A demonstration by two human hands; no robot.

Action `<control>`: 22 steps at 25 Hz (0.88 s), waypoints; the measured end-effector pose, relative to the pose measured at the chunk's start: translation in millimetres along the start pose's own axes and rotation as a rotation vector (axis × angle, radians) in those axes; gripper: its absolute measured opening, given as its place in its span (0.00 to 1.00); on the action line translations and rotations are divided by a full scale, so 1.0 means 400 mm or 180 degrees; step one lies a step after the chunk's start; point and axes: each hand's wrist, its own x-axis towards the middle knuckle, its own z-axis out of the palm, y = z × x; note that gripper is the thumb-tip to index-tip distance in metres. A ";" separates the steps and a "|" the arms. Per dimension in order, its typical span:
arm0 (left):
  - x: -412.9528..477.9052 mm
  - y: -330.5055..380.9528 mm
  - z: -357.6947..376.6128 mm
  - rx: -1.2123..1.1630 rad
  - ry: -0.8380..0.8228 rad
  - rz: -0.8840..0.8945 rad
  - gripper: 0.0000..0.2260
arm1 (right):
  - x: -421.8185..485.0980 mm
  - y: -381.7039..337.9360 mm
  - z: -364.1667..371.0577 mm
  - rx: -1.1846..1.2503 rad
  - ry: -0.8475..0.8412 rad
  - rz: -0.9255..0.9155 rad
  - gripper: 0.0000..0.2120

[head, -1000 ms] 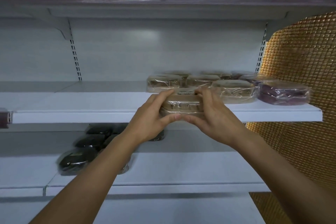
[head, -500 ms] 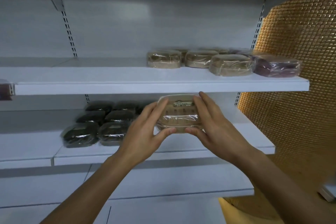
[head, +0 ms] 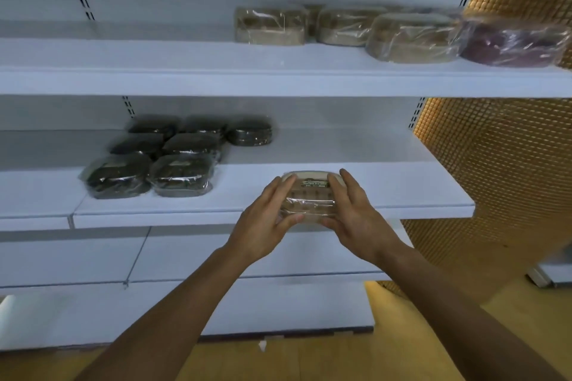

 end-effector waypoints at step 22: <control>0.369 -0.206 0.161 0.0120 0.0280 -0.0616 0.34 | 0.359 0.243 0.212 0.0529 0.0399 0.0473 0.36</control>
